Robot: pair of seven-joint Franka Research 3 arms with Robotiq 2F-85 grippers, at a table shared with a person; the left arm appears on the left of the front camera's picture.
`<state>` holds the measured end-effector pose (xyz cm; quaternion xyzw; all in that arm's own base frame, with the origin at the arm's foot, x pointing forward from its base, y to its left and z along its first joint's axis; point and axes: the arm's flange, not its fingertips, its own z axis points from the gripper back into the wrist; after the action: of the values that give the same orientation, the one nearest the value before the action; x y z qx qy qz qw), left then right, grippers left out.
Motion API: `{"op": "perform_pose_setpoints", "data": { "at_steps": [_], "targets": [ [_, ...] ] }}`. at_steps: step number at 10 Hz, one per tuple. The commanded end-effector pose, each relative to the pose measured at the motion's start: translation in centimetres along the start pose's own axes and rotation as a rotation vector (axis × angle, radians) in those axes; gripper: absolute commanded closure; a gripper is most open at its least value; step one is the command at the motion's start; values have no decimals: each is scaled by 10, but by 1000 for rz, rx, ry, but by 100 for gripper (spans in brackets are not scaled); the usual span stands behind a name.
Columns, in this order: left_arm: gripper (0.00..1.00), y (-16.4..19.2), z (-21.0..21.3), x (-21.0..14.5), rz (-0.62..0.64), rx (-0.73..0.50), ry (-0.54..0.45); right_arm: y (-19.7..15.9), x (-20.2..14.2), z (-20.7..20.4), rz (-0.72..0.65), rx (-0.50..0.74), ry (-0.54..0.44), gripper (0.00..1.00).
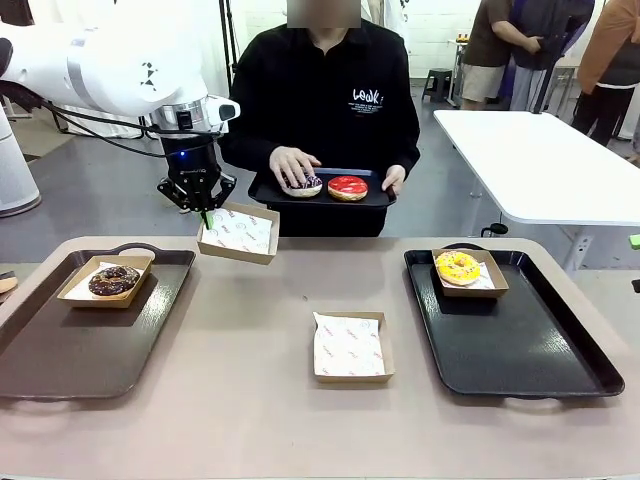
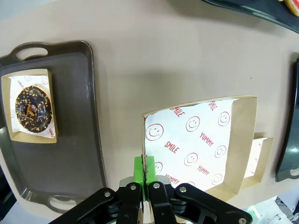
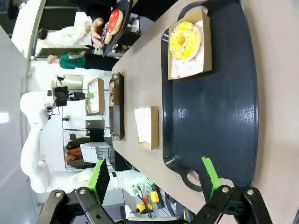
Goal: Individually package the donuts and arrange them on the tray.
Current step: Place the picked Paper togo box on the Handle tray while simultaneously picking up another Paper togo box from the table with the other hand.
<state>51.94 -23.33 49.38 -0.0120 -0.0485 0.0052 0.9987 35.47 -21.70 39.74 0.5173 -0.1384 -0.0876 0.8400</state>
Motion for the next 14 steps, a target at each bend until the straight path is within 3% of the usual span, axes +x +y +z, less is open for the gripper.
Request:
{"op": "perform_pose_setpoints", "data": {
  "at_steps": [1, 14],
  "targets": [
    [100, 1, 3, 0, 3, -1, -6, 1, -3, 0, 6, -11, 26, 0],
    [100, 1, 3, 0, 3, -1, -6, 1, -3, 0, 6, -11, 26, 0]
  ]
}}
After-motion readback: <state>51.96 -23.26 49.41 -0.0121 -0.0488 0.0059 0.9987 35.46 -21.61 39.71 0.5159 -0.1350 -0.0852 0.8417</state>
